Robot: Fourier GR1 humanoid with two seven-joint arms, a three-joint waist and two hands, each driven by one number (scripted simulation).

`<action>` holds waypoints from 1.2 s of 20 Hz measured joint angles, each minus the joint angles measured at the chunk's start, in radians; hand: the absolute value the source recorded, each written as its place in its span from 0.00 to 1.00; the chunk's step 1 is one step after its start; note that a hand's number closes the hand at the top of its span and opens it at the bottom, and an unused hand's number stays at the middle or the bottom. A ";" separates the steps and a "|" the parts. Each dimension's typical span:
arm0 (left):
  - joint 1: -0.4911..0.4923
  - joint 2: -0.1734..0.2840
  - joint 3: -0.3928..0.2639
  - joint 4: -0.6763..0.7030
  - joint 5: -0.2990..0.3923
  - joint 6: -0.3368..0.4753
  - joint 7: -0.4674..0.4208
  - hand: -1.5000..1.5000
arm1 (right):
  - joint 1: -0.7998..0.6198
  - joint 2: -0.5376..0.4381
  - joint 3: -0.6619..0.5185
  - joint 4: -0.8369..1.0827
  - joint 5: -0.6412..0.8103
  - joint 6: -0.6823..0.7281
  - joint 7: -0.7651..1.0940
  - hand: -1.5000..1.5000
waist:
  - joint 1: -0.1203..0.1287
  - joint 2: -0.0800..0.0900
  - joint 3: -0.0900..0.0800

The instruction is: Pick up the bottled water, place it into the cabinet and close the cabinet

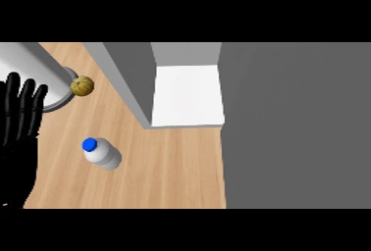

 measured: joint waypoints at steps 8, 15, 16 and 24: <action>-0.003 0.090 0.046 0.062 0.212 -0.189 0.074 0.00 | 0.112 0.023 0.031 -0.093 -0.086 0.041 0.054 0.00 | 0.020 -0.005 0.005; 0.084 0.104 0.032 -0.023 0.331 -0.215 0.265 0.00 | 0.291 0.023 0.086 -0.250 -0.177 0.080 0.191 0.00 | 0.026 -0.008 0.006; 0.089 0.108 0.039 -0.023 0.342 -0.221 0.275 0.00 | 0.329 0.025 0.105 -0.280 -0.177 0.087 0.199 0.00 | 0.025 -0.008 0.006; 0.211 0.103 0.065 -0.112 0.347 -0.254 0.321 0.00 | 0.521 0.036 0.139 -0.323 -0.177 0.158 0.120 0.00 | 0.025 -0.008 0.006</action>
